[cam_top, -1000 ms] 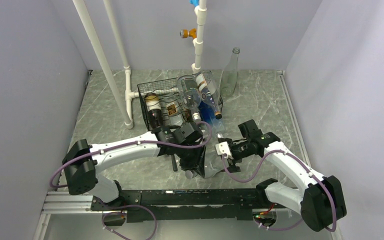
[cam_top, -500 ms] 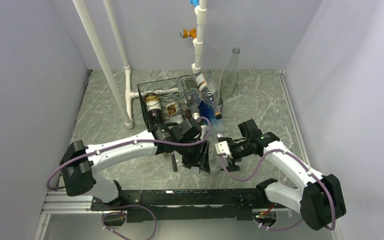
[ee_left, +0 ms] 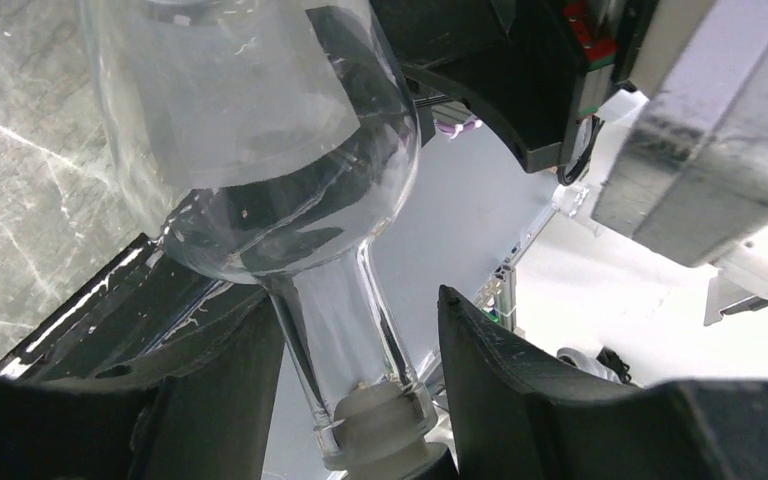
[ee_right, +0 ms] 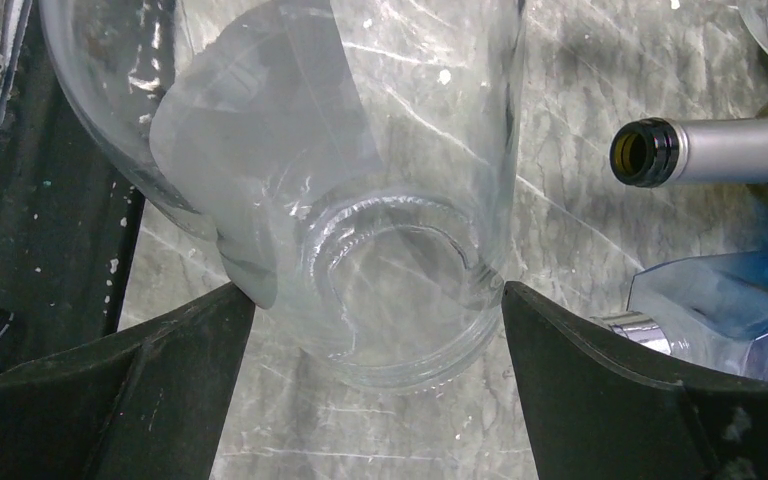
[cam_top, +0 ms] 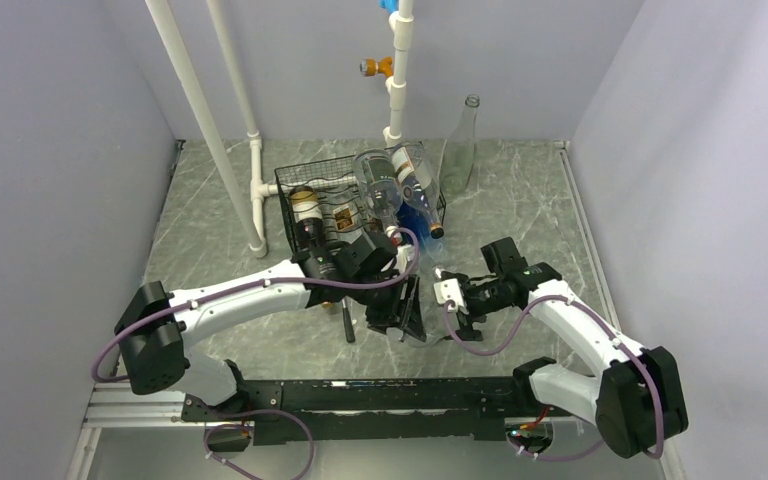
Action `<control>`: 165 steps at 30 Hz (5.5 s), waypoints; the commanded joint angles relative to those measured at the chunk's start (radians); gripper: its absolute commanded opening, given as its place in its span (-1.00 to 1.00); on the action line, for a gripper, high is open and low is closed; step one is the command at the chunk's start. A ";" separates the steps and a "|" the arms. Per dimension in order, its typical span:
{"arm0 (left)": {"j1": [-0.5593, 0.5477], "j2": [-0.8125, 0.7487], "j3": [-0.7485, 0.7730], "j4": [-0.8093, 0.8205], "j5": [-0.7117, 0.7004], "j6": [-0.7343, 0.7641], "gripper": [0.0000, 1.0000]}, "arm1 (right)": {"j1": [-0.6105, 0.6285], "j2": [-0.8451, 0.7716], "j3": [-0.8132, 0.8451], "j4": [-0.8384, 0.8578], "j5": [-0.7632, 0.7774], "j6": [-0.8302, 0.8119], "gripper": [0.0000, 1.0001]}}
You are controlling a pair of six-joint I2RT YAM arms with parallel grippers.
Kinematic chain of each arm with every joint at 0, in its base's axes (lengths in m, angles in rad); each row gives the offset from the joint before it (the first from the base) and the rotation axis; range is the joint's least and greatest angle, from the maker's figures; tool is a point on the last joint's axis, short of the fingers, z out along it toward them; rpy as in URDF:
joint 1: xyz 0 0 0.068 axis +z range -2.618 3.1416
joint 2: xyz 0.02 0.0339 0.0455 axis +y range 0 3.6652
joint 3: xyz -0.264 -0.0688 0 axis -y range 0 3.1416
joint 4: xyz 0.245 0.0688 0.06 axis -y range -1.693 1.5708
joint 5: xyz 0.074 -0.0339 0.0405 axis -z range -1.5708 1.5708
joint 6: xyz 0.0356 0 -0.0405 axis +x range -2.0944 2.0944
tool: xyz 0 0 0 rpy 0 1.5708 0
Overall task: Take the wine bottle off the wine rack
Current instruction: Place the wine bottle at the center of the board, then pick up the wine bottle from the center of the board.
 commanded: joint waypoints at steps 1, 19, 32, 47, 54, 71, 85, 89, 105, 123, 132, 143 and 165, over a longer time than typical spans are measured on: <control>0.002 -0.012 0.029 0.209 0.133 0.055 0.18 | -0.013 0.007 -0.024 -0.040 -0.001 -0.040 0.90; 0.007 0.003 0.047 0.188 0.200 0.154 0.41 | -0.051 0.009 -0.027 -0.059 -0.011 -0.077 0.94; 0.010 -0.026 0.034 0.190 0.225 0.199 0.55 | -0.064 0.019 -0.026 -0.066 -0.015 -0.083 0.96; 0.014 -0.011 0.023 0.258 0.276 0.229 0.57 | -0.118 0.022 -0.025 -0.095 -0.031 -0.121 0.98; 0.016 -0.055 -0.022 0.293 0.246 0.251 0.58 | -0.176 0.013 -0.014 -0.128 -0.059 -0.143 0.98; 0.016 -0.349 -0.350 0.638 -0.145 0.335 0.61 | -0.398 -0.007 0.034 -0.270 -0.142 -0.231 0.99; 0.017 -0.550 -0.488 0.716 -0.377 0.412 0.78 | -0.484 -0.024 0.117 -0.365 -0.225 -0.191 0.99; 0.021 -0.587 -0.514 0.738 -0.416 0.411 0.99 | -0.484 -0.028 0.154 -0.380 -0.240 -0.139 0.99; 0.045 -0.597 -0.655 0.957 -0.458 0.286 0.99 | -0.483 -0.140 0.202 -0.269 -0.237 0.185 0.99; 0.051 -0.657 -0.640 0.862 -0.481 0.322 0.99 | -0.484 -0.158 0.267 -0.346 -0.260 0.177 0.99; 0.050 -0.674 -0.618 0.798 -0.469 0.321 0.99 | -0.482 -0.153 0.312 -0.364 -0.329 0.175 0.99; 0.051 -0.651 -0.570 0.728 -0.469 0.338 0.99 | -0.307 -0.094 0.355 -0.303 -0.324 0.177 0.99; 0.051 -0.681 -0.584 0.703 -0.528 0.333 0.99 | -0.113 0.021 0.356 -0.239 -0.339 0.168 0.55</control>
